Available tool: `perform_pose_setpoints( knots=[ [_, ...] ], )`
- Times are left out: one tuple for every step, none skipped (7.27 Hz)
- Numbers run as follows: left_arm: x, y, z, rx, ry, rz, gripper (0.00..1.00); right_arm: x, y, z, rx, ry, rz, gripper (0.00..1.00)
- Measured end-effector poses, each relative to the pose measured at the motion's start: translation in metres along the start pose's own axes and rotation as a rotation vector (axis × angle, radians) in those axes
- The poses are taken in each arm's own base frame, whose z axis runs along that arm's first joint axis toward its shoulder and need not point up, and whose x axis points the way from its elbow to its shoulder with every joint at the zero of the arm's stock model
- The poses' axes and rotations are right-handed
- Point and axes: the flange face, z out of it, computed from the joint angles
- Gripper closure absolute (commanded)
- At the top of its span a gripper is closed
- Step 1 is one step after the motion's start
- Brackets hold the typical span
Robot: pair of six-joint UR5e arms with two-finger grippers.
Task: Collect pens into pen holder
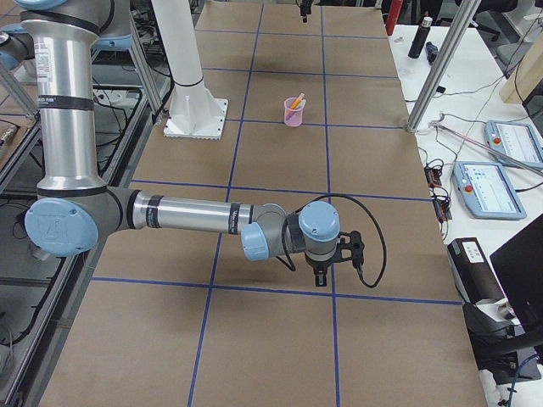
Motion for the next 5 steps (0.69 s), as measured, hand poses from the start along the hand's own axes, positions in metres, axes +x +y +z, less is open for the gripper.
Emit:
perform_pose_setpoints(
  knots=[
    [-0.017, -0.008, -0.004, -0.054, -0.024, -0.015, 0.01, 0.002, 0.0, 0.003, -0.028, 0.012, 0.01, 0.37],
    [-0.028, -0.016, -0.008, -0.094, -0.012, -0.08, 0.01, -0.003, -0.005, 0.006, -0.055, 0.022, 0.016, 0.37],
    [-0.033, -0.027, -0.013, -0.116, 0.026, -0.17, 0.01, -0.011, -0.012, 0.01, -0.078, 0.037, 0.015, 0.37],
    [-0.036, -0.033, -0.013, -0.134, 0.063, -0.233, 0.01, -0.019, -0.021, 0.011, -0.102, 0.053, 0.015, 0.35],
    [-0.039, -0.034, -0.011, -0.143, 0.079, -0.261, 0.01, -0.027, -0.033, 0.006, -0.128, 0.061, 0.011, 0.01]
  ],
)
